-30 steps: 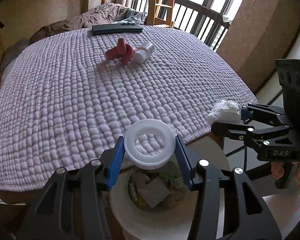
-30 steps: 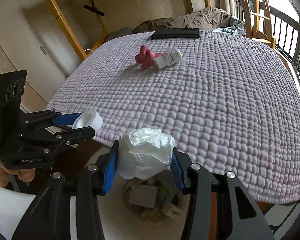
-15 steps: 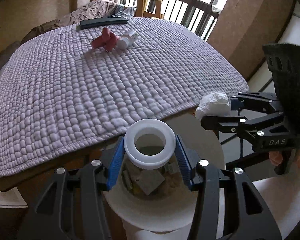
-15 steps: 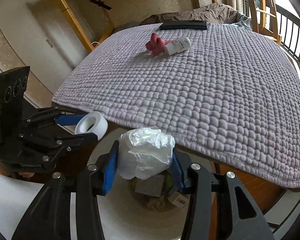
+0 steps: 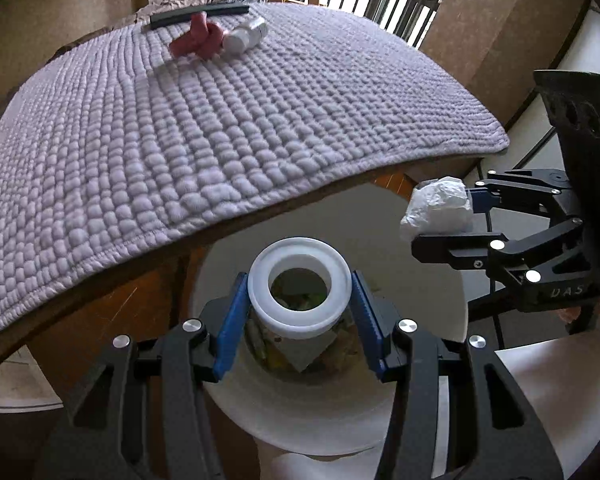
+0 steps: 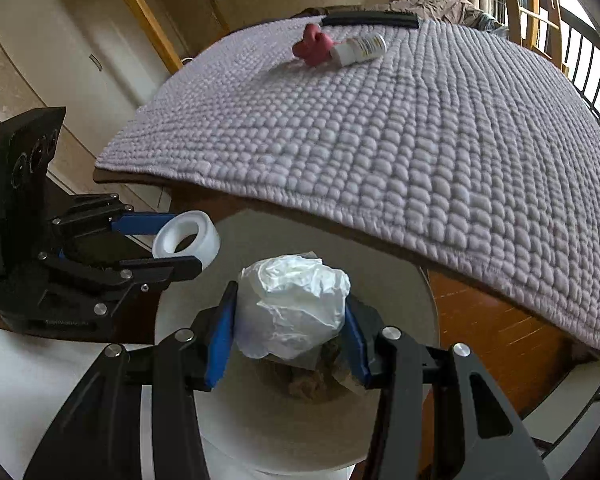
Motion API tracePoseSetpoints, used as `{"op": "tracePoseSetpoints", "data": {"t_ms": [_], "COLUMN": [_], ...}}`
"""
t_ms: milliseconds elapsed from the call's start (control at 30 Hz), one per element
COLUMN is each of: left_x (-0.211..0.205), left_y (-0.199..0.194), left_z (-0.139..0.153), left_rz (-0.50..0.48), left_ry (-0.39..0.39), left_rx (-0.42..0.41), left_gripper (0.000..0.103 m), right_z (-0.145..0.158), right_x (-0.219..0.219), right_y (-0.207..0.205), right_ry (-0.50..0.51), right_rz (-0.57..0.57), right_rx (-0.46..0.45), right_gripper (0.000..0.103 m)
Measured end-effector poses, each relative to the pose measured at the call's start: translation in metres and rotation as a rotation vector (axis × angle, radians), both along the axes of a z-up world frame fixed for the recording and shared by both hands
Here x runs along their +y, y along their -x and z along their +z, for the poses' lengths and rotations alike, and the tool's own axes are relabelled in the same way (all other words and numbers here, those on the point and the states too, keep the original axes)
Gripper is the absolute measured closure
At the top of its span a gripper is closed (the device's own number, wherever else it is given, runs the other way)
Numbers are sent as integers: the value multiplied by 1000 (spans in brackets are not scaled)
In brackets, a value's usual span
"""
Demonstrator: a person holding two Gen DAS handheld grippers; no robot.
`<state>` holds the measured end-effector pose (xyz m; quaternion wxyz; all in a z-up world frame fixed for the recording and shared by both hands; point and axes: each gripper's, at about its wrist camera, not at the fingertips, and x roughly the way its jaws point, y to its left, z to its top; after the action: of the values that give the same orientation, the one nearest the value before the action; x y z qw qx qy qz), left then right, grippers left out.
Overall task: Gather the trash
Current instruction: 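Open the right tool to drop the bag while the left tool drops the tape roll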
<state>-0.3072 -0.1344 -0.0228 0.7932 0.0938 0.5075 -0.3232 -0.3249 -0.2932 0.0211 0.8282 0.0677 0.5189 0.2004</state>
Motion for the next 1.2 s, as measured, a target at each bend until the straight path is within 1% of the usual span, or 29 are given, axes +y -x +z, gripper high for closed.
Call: {"op": "tracePoseSetpoints", "data": {"t_ms": [367,600,700,733,767,800,867,933,1000,1067,1133,1167,1200], "left_x": [-6,-9,-6,-5,-4,-3,3,7,13,22,30,35,40], "left_y": [-5,-5,-3,-3,-3,-4,-4,-5,-7,-7,-6,-7,-12], "left_z": [-23,-39,-42,-43,-44,-44,-42,-38,-29,-13,8,20,31], "left_rz": [-11,-7,-13,-18,-17,-12,-20,-22,-30,-49,-67,-69,-59], "left_ry": [-36,-50,-42,-37,-38,-35,-5,5,31,80,129,152,169], "left_rx": [27,43,47,53,59,61,67,70,70,54,16,-10,-47], "left_gripper": [51,51,51,48,30,17,17,17,17,17,17,14,6], "right_z": [-22,-25,-27,-27,-25,-23,-17,-11,-1,16,32,42,49], "right_x": [3,4,4,3,3,2,2,2,2,1,0,-2,-3], "right_y": [-5,-7,-7,-5,-3,-3,-1,-3,-4,-4,-4,-6,-8], "right_ry": [11,12,7,-6,-9,-1,0,15,30,34,49,78,105], "right_rz": [-2,-1,3,10,7,-2,4,11,22,37,39,25,8], "right_rx": [46,62,73,73,65,54,32,7,-35,-102,-167,-220,-265], "right_gripper": [56,56,54,46,38,27,26,26,26,24,10,8,4]}}
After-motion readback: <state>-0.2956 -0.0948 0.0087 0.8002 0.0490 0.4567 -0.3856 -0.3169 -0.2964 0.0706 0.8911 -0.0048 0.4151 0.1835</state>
